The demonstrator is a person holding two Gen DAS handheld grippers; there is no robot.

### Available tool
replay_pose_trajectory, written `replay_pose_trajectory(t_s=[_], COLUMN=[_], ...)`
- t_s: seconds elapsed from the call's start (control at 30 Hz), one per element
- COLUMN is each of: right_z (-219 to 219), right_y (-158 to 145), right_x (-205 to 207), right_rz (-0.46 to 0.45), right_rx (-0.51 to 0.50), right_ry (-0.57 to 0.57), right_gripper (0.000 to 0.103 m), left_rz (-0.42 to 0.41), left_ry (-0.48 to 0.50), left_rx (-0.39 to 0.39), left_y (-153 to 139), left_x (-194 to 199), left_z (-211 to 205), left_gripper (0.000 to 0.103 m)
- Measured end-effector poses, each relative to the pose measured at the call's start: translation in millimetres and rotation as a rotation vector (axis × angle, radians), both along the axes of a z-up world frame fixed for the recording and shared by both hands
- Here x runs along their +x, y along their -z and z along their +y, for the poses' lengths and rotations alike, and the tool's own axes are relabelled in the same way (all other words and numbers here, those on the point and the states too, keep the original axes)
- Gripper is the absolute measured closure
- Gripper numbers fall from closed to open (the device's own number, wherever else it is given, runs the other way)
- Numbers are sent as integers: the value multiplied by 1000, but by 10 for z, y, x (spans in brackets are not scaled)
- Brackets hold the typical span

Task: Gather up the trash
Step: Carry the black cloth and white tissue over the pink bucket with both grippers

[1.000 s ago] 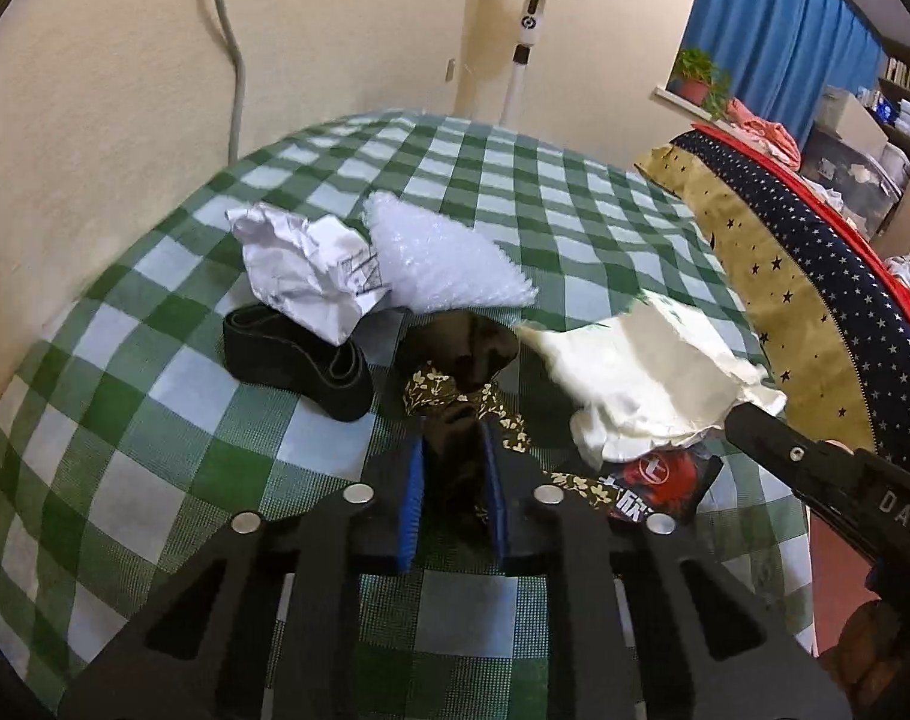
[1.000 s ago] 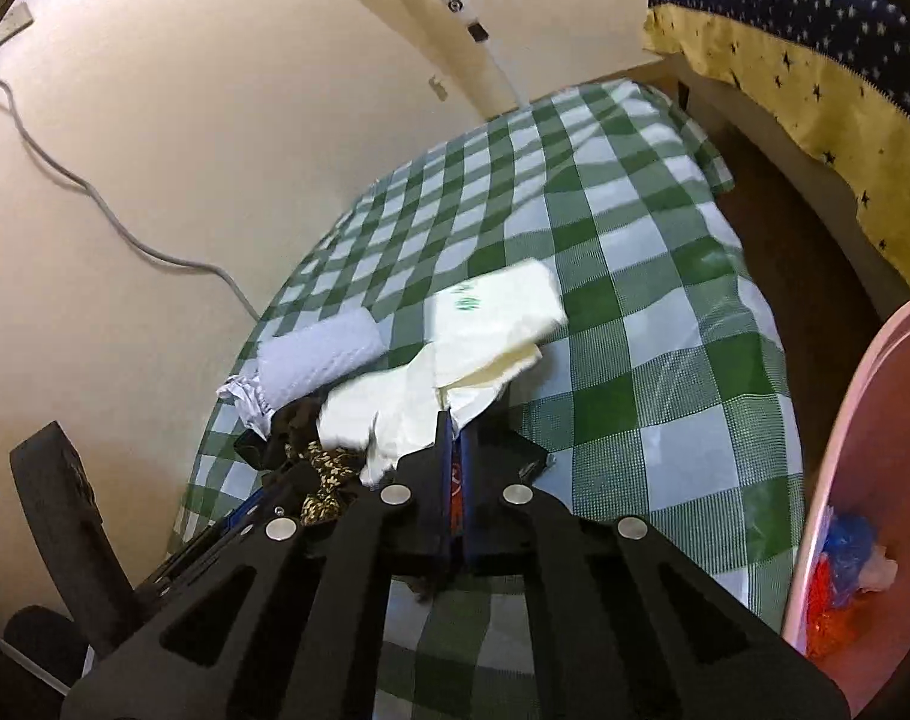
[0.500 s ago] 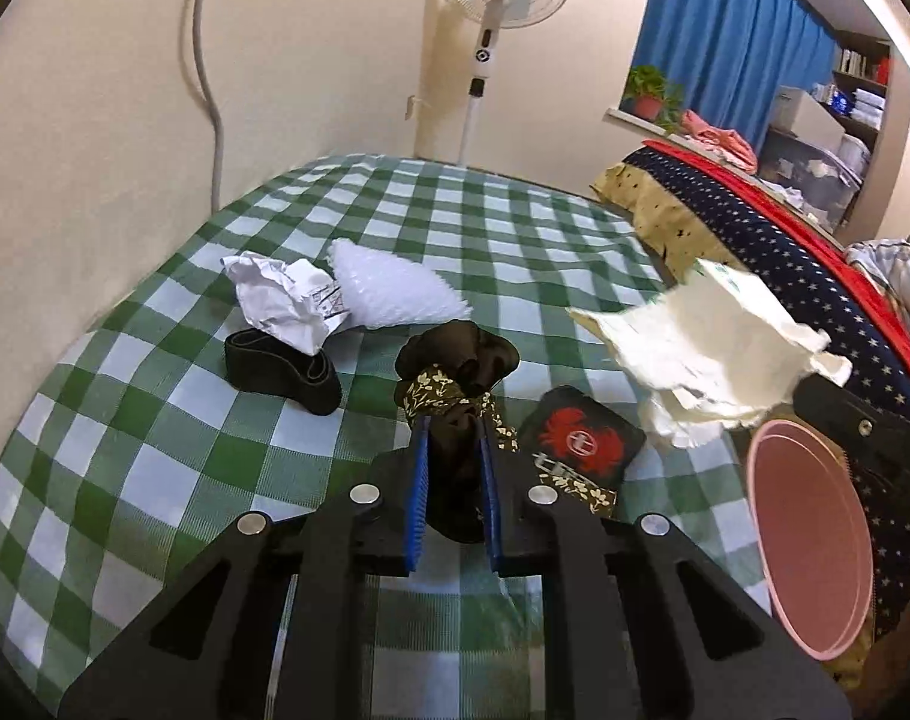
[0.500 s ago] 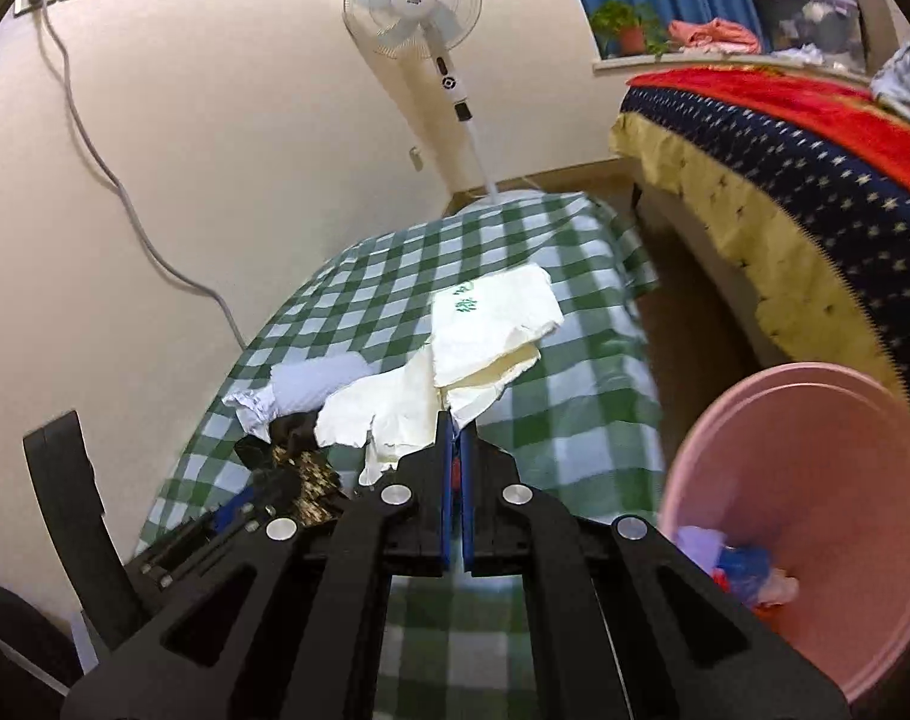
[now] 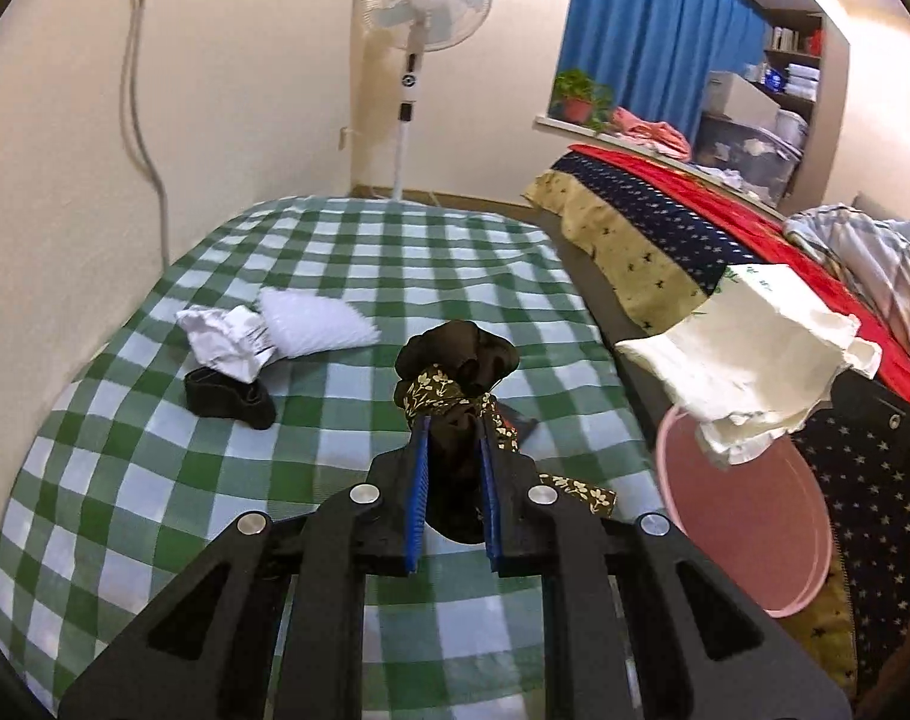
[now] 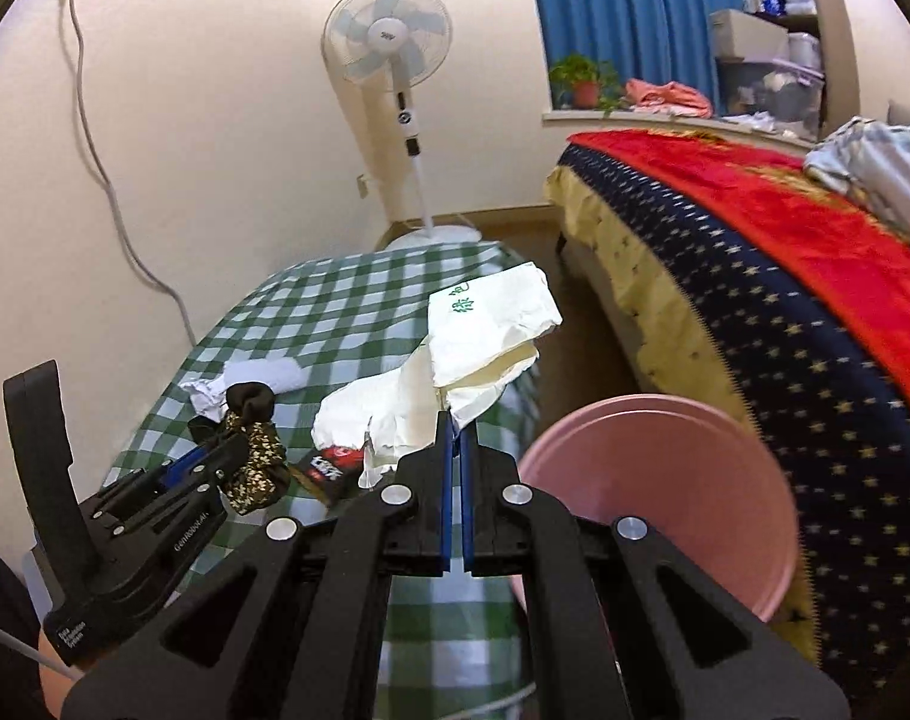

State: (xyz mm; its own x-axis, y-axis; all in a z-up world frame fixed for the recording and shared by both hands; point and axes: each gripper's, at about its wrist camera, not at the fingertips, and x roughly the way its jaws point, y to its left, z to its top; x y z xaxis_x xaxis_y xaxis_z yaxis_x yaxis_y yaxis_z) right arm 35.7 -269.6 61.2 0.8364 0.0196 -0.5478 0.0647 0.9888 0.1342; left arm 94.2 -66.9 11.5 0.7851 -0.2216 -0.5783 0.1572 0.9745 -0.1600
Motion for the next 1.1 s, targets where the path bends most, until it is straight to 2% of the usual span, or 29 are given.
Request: replay_pose_trajectory(t_s=[0.13, 0.3, 0.4, 0.47, 0.57, 0.73, 1.1], right_z=[-131, -418, -554, -720, -867, -1030, -1125], right_y=[-77, -177, -154, -137, -147, -32, 162], right_x=[-204, -420, -544, -594, -589, -550, -405], right_rz=[-6, -12, -11, 3, -9, 8, 43], right_rx=[-51, -41, -73, -51, -71, -79, -102], right_ry=[41, 161, 199, 260, 329, 405, 451], right_gripper=[101, 101, 101, 101, 101, 101, 101], left_rz=[-18, -43, -51, -63, -78, -78, -61], left_ry=[47, 126, 179, 220, 281, 329, 402], left_rx=[-10, -2, 1, 9, 23, 25, 33], left_y=[-76, -129, -126, -117, -100, -64, 90], left_x=[-75, -184, -237, -258, -274, -246, -98], left_z=[-120, -361, -530, -664, -873, -1091, -1412], left_gripper=[88, 88, 88, 88, 88, 88, 88])
